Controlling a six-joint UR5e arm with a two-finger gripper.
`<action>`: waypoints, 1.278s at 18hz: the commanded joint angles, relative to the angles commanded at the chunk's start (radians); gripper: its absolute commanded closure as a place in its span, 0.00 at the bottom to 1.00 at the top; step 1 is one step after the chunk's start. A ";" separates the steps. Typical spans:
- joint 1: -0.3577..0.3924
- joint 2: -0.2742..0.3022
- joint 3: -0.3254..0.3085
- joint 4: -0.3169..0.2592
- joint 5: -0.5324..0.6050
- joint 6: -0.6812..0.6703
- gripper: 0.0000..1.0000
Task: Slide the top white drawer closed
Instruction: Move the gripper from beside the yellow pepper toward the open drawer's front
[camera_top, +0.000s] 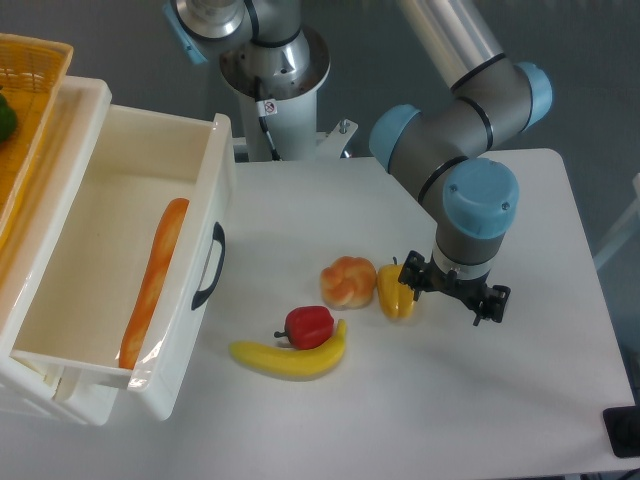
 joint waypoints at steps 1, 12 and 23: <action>0.000 -0.003 0.000 0.000 0.002 0.000 0.00; -0.060 -0.011 -0.083 0.000 0.024 -0.018 0.00; -0.132 -0.052 -0.080 0.063 0.028 -0.348 0.69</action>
